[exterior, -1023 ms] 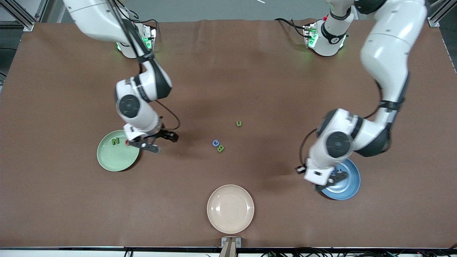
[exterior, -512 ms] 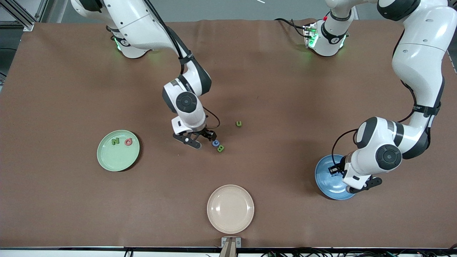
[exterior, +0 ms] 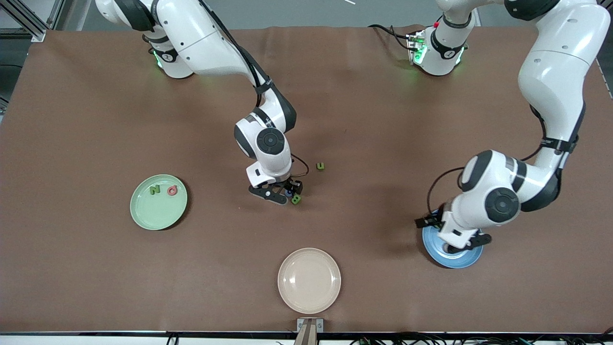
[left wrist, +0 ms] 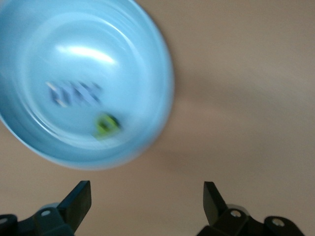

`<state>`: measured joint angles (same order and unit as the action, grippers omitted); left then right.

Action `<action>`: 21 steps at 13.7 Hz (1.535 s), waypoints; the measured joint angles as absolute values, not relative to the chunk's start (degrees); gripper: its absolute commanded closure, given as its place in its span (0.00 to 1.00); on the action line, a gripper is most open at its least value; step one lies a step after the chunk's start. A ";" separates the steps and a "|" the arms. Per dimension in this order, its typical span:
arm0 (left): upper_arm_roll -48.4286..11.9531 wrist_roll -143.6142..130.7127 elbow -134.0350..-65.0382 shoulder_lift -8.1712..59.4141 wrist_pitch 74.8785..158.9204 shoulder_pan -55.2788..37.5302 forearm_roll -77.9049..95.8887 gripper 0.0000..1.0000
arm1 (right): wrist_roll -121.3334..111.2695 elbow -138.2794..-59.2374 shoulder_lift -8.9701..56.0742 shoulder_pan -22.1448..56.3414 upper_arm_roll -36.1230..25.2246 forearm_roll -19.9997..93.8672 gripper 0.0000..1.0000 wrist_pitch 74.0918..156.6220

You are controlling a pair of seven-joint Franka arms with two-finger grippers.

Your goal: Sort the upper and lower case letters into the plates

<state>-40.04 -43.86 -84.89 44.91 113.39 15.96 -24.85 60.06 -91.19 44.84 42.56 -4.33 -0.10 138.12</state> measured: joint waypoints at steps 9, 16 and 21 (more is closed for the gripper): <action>-44.79 -69.24 -90.06 45.53 117.68 0.52 -24.86 0.35 | 60.04 -89.77 45.76 43.22 -4.37 -0.15 0.29 138.00; -44.47 -72.16 -90.58 48.87 121.67 -2.63 -24.86 0.42 | 59.11 -88.92 45.86 43.51 -4.60 -0.39 1.00 137.78; -42.10 -72.30 -90.63 49.84 125.04 -5.31 -24.86 0.43 | 47.52 -89.15 44.79 38.21 -5.95 -0.38 1.00 134.54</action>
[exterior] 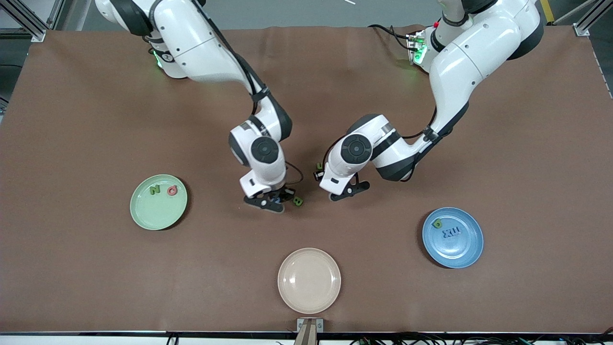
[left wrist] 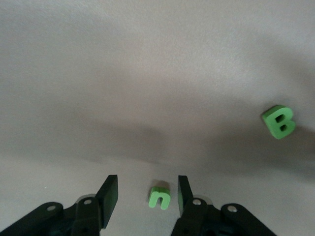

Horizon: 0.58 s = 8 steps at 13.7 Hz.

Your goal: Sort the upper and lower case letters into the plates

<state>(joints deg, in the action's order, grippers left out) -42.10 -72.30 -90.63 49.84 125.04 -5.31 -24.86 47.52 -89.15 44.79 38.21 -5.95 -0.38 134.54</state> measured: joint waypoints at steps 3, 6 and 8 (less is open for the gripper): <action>-38.33 -74.31 -90.68 50.20 126.88 -10.23 -24.86 0.43 | 29.99 -92.97 38.93 28.95 -6.23 -0.34 1.00 130.83; -37.83 -75.40 -90.81 50.73 127.87 -12.55 -24.86 0.43 | 14.25 -102.40 31.68 19.93 -6.23 -0.33 1.00 131.23; -37.82 -75.41 -91.88 50.74 128.09 -13.15 -27.59 0.43 | 7.19 -108.94 28.31 15.85 -6.20 -0.33 1.00 133.65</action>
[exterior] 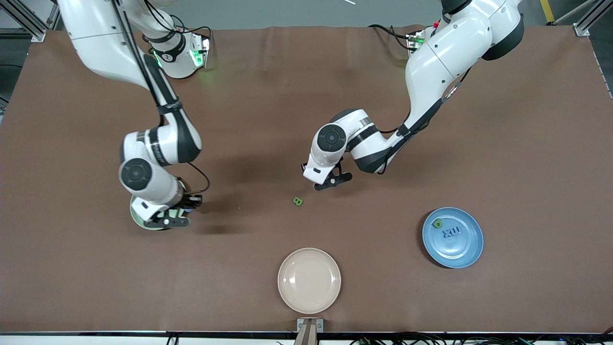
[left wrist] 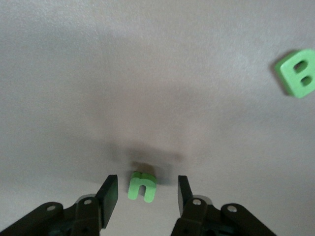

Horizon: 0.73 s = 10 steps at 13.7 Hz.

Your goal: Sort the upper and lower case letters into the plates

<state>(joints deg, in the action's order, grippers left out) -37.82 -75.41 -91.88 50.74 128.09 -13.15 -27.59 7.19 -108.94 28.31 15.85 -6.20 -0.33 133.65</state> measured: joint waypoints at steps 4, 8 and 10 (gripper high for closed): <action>-37.88 -76.61 -94.95 50.38 131.86 -13.55 -33.23 0.51 | -6.17 -113.94 26.77 6.75 -6.16 -0.33 1.00 135.81; -37.88 -76.66 -95.53 49.74 131.95 -13.77 -34.10 0.91 | -8.42 -115.34 27.57 4.44 -5.66 -0.22 0.17 139.19; -37.90 -76.66 -95.79 49.57 131.96 -13.73 -34.49 0.99 | -8.39 -115.19 28.00 4.58 -5.14 -0.12 0.00 139.61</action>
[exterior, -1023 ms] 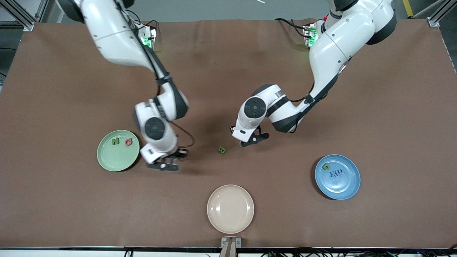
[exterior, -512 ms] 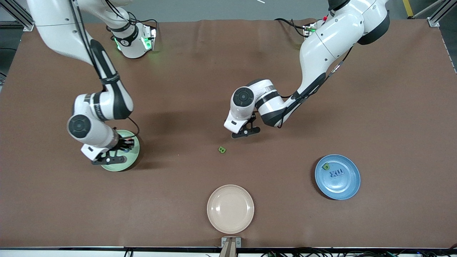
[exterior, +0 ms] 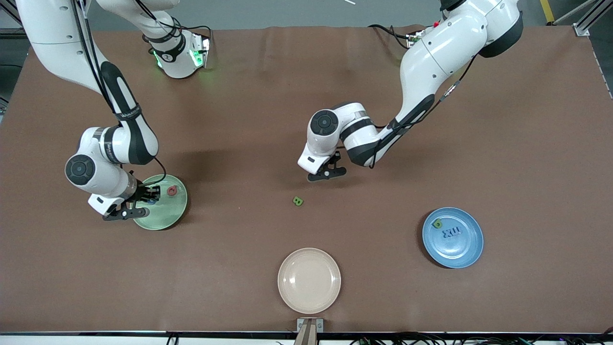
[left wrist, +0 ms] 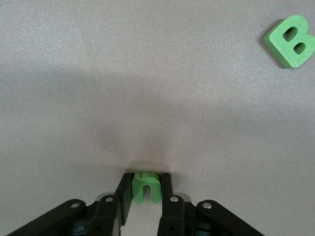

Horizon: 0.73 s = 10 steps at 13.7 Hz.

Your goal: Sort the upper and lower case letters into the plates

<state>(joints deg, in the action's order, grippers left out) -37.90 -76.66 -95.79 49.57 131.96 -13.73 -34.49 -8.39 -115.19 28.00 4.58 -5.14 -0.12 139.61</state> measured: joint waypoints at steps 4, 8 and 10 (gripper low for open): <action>-37.37 -76.66 -94.82 48.80 132.00 -11.38 -35.97 1.00 | -1.87 -111.46 27.75 6.81 -3.68 2.27 0.00 133.97; -37.43 -69.42 -90.57 46.10 131.99 -0.25 -37.53 0.99 | 19.31 -105.39 27.37 15.84 -2.88 3.42 0.00 129.60; -37.62 -63.04 -89.96 44.95 131.48 4.19 -37.54 0.99 | 32.50 -102.64 28.08 21.85 -2.69 3.50 0.00 129.59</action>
<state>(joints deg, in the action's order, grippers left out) -37.62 -63.04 -89.96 44.95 131.48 4.19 -37.54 32.50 -102.64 28.08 21.85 -2.69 3.50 129.59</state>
